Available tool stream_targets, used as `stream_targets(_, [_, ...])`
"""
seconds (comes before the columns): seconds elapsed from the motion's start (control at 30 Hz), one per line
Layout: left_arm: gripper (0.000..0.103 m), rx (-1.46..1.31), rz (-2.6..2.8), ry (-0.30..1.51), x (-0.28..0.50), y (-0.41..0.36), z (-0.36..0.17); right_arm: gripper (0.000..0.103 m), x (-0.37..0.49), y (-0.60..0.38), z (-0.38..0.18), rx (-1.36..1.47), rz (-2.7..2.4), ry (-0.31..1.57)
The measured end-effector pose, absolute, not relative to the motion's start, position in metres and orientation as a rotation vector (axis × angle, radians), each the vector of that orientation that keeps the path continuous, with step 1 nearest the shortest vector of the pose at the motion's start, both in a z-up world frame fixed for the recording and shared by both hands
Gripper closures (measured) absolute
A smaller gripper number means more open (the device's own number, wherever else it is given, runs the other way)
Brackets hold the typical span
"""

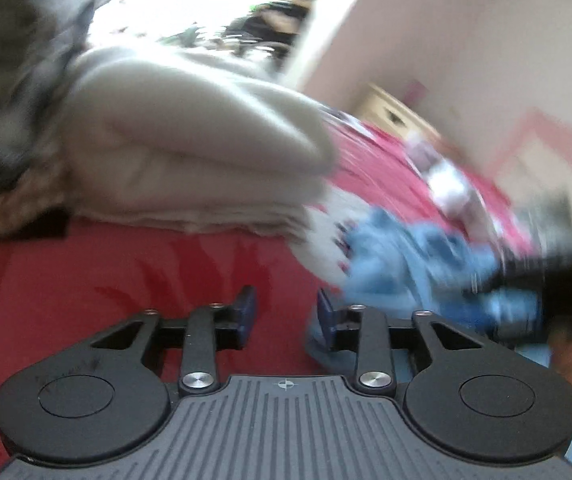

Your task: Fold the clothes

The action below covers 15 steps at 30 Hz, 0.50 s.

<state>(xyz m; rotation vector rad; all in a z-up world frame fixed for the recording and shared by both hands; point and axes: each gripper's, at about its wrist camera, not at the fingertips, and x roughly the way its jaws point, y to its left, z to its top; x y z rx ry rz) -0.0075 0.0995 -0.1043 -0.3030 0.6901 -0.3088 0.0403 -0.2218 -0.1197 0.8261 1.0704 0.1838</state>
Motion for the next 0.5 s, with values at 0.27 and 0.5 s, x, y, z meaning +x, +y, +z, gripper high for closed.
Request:
stream_targets(0.27, [0.062,0.302,-0.353,0.478,-0.043,0.020,-0.105,0.062,0.029,-0.232,-0.138,0.962,0.065,1.152])
stream_targets(0.5, [0.069,0.476,-0.400,0.506,-0.040,0.006,-0.127,0.063,0.033,-0.230,-0.150,1.013,0.065,1.126])
